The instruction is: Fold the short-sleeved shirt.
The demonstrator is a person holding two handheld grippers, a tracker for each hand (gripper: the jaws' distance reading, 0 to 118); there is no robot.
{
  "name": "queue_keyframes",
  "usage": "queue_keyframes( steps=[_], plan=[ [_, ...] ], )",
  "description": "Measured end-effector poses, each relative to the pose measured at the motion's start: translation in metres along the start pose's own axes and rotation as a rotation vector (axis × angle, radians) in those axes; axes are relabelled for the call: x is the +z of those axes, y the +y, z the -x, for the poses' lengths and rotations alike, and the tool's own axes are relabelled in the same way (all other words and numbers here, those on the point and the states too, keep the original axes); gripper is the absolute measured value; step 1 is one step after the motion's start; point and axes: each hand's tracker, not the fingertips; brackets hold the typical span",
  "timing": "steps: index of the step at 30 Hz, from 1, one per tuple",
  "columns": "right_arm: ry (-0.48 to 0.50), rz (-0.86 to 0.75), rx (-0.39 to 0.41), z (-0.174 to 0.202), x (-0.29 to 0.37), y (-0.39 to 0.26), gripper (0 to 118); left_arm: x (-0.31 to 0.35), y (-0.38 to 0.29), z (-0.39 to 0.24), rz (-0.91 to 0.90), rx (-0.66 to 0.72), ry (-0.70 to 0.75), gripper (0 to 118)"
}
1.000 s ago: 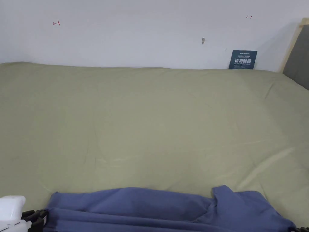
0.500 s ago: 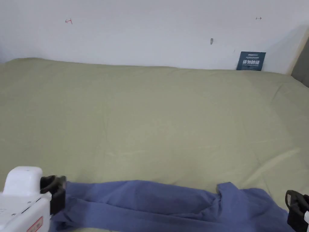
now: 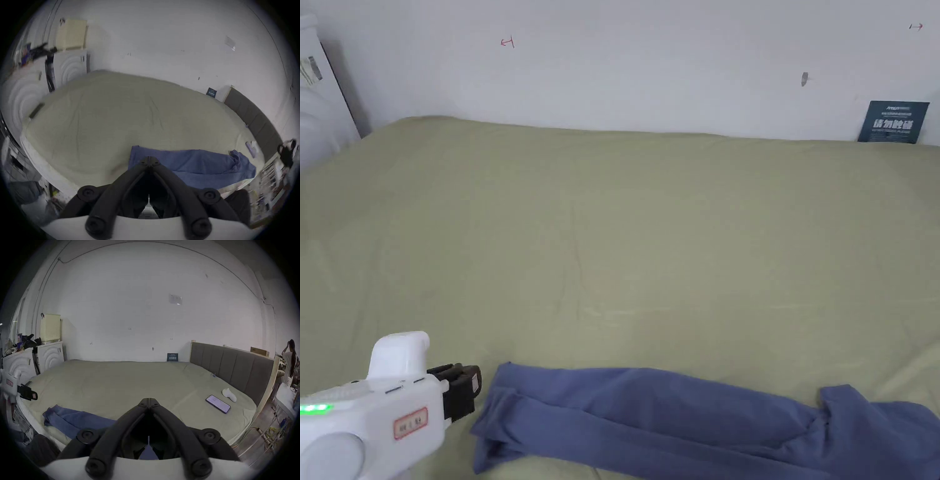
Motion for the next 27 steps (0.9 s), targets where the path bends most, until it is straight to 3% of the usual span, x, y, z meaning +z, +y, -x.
queue_keyframes(
  steps=[4,12,13,16,17,19,22,27],
  plan=[
    [0.004,-0.002,0.028,0.009,0.002,0.007,0,-0.032,0.021,0.038,0.164,0.151,-0.132,0],
    [-0.005,0.024,0.061,0.012,0.001,0.008,0,-0.081,0.037,0.069,0.346,0.233,-0.265,2],
    [-0.009,0.029,0.059,0.011,-0.001,0.007,0,-0.083,0.036,0.071,0.358,0.241,-0.287,9],
    [-0.014,0.046,0.048,0.012,-0.004,0.009,0,-0.087,0.036,0.075,0.372,0.260,-0.343,98],
    [-0.013,0.048,0.045,0.012,-0.006,0.009,0,-0.090,0.035,0.073,0.384,0.245,-0.356,108],
    [-0.011,0.056,0.034,0.011,-0.007,0.010,0,-0.093,0.031,0.074,0.383,0.237,-0.335,108],
    [-0.011,0.060,0.027,0.010,-0.008,0.010,0,-0.110,0.018,0.086,0.480,0.318,-0.414,107],
    [-0.006,0.073,0.024,0.013,-0.008,0.010,0,-0.128,0.013,0.085,0.478,0.381,-0.484,106]
  ],
)
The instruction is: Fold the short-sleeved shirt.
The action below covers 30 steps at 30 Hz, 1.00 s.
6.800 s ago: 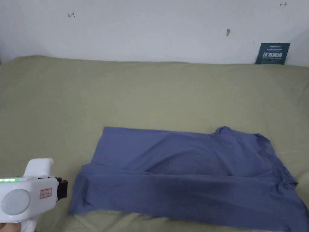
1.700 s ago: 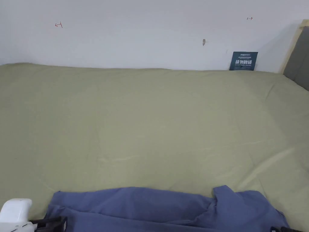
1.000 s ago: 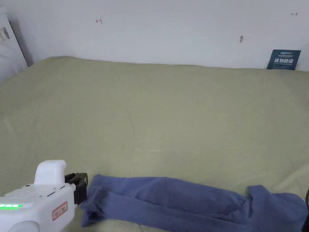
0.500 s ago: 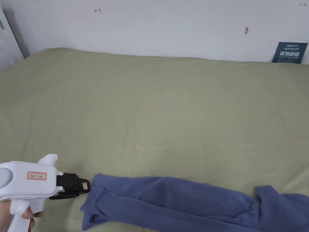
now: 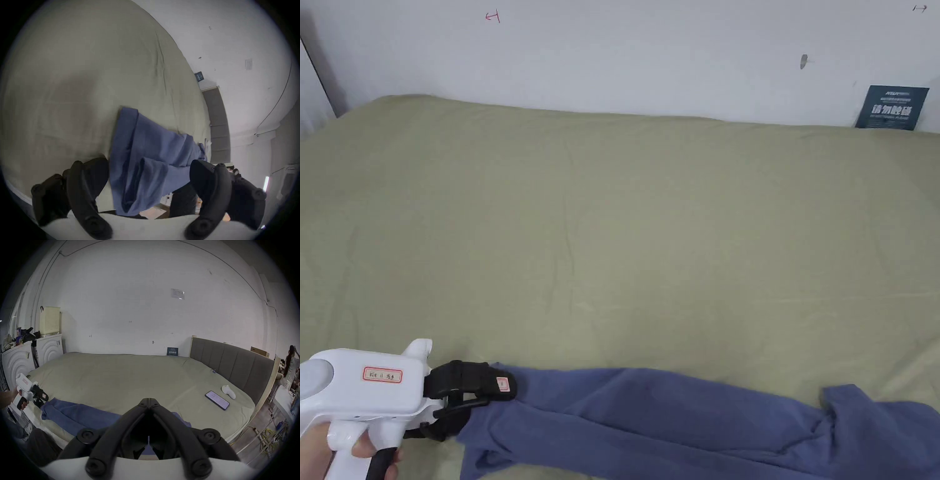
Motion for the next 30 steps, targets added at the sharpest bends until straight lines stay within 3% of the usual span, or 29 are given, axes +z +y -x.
queue_keyframes(
  steps=[4,5,6,7,8,11,17,26,30],
  plan=[
    [0.000,0.002,-0.006,0.002,0.001,0.002,0,-0.014,-0.002,-0.014,0.048,-0.014,-0.018,97],
    [0.001,0.004,-0.010,0.002,0.001,0.002,0,-0.015,-0.002,-0.017,0.049,-0.017,-0.008,77],
    [0.004,0.005,-0.013,0.002,0.001,0.003,0,-0.013,-0.001,-0.017,0.044,-0.008,0.008,33],
    [0.004,0.003,-0.014,0.001,0.002,0.004,0,-0.016,0.000,-0.014,0.048,-0.001,0.007,6],
    [0.004,0.000,-0.010,0.002,0.003,0.006,0,-0.018,-0.005,-0.011,-0.010,0.011,0.109,6],
    [0.007,-0.009,-0.004,0.002,0.005,0.011,0,-0.016,-0.008,-0.004,0.016,0.003,0.049,6],
    [0.017,-0.079,0.009,-0.003,0.001,0.025,0,0.036,-0.011,-0.014,-0.083,-0.004,0.070,6],
    [0.035,-0.148,-0.003,-0.010,-0.009,0.039,0,0.092,-0.025,-0.017,-0.183,-0.002,0.178,6],
    [0.023,-0.173,-0.001,-0.014,-0.005,0.043,0,0.090,-0.032,-0.052,-0.174,-0.069,0.242,6]
  ],
)
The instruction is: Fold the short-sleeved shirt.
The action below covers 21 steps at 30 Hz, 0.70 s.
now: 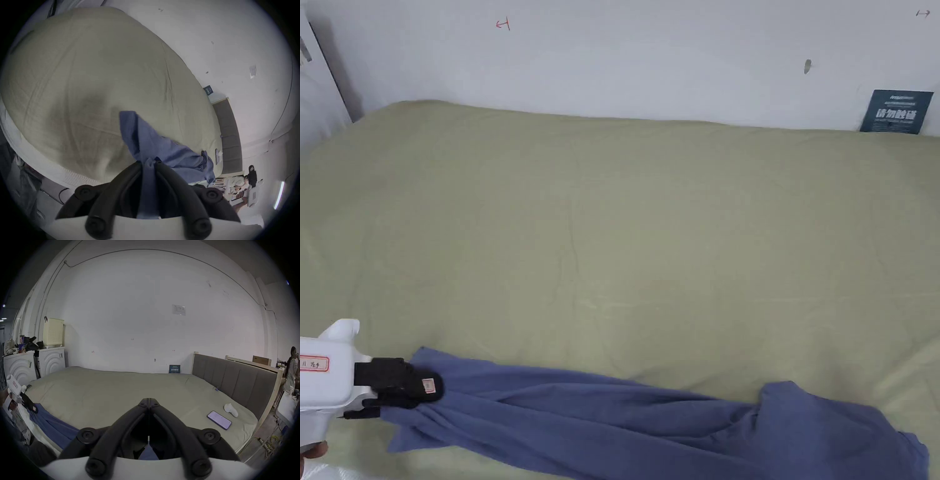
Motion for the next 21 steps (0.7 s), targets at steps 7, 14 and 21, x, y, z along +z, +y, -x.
queue_keyframes(
  steps=[7,14,21],
  plan=[
    [-0.042,-0.056,-0.014,-0.012,0.005,0.012,0,-0.011,-0.015,-0.099,0.011,-0.178,-0.006,6],
    [-0.079,-0.056,-0.005,-0.026,0.007,0.009,0,-0.070,-0.037,-0.186,0.122,-0.329,0.007,6],
    [-0.100,-0.042,-0.031,-0.042,0.006,0.005,0,-0.169,-0.078,-0.233,0.226,-0.499,0.052,81]
  ],
)
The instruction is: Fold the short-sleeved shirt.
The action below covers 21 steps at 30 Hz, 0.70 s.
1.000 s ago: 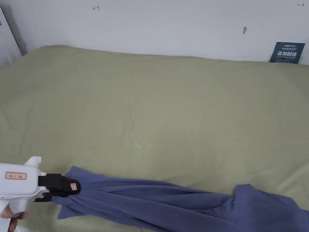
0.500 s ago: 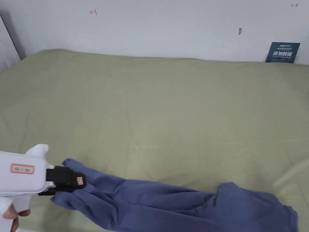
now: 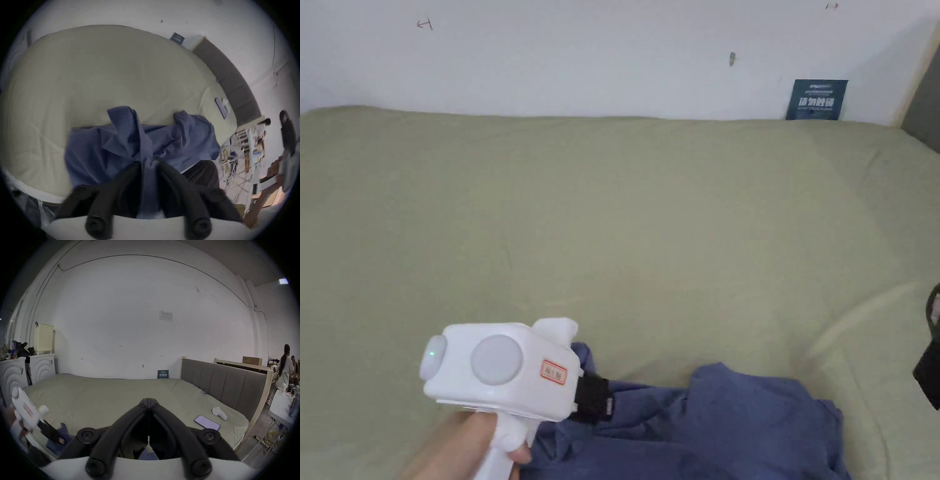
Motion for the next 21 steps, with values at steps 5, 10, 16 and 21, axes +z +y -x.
queue_keyframes(
  steps=[5,10,16,21],
  plan=[
    [-0.009,0.010,-0.023,-0.009,-0.003,0.000,0,-0.010,-0.002,-0.002,-0.026,0.099,-0.099,111],
    [0.000,0.012,-0.029,-0.009,-0.004,-0.003,0,0.061,-0.013,0.020,-0.177,0.119,-0.155,97],
    [0.049,0.029,-0.055,0.007,-0.007,-0.004,0,0.067,-0.014,0.068,-0.177,0.209,-0.108,0],
    [0.070,0.045,-0.031,0.016,-0.003,-0.004,0,0.019,-0.010,0.084,-0.084,0.226,-0.070,0]
  ],
)
